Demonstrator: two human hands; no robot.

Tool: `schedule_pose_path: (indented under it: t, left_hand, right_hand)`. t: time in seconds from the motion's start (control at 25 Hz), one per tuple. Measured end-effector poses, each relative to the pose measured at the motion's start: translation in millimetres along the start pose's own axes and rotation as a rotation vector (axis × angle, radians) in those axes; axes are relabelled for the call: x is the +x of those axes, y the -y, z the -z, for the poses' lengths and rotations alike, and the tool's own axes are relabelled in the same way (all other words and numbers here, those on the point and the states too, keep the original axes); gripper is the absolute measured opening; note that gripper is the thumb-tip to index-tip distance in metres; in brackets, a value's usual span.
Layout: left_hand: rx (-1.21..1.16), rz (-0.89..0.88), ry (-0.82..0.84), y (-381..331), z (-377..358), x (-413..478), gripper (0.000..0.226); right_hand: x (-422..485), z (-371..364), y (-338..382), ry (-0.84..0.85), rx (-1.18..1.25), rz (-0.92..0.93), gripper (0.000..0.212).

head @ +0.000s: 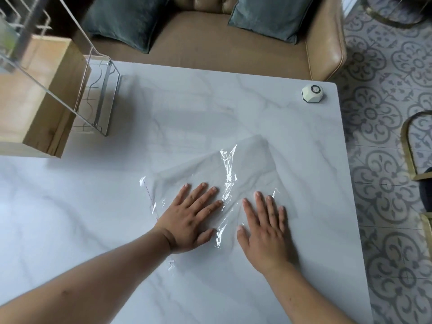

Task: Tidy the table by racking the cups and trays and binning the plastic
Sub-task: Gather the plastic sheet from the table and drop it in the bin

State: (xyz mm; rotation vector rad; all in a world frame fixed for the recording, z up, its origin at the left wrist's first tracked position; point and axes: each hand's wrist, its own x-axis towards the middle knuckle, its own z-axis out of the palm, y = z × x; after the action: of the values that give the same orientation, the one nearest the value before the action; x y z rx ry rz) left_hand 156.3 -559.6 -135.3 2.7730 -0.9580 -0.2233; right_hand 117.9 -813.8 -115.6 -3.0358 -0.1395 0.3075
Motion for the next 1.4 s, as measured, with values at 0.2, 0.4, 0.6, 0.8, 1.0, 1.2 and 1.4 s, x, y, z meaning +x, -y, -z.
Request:
schedule_pose_path:
  t: [0.2,0.4,0.6,0.8,1.0,1.2,1.4]
  left_hand:
    - [0.018,0.298,0.130,-45,25,3,0.079]
    - [-0.053,0.489,0.171,-65,48,13,0.066]
    - [-0.247,1.061,0.066,-30,67,-1,0.092]
    - [-0.552,1.226,0.085,-25,68,5,0.069]
    - [-0.571,1.125,0.214,-28,65,-3,0.045]
    - [-1.303,1.073,0.073,-31,93,-34,0.015]
    - [-1.428,0.968,0.051,-29,134,-53,0.024]
  right_hand:
    - [-4,33,-5,0.091,0.042,-0.003,0.075]
    - [-24,40,-14,0.282,0.120,0.099,0.047]
    - [-27,50,-22,0.123,0.411,-0.283,0.056]
    - [-11,48,-15,0.220,0.682,-0.728,0.054]
    - [-9,50,-21,0.295,0.749,-0.771,0.007]
    - [-19,71,-16,0.250,1.059,-0.779,0.010]
    - [-24,101,-18,0.327,1.690,-0.876,0.009]
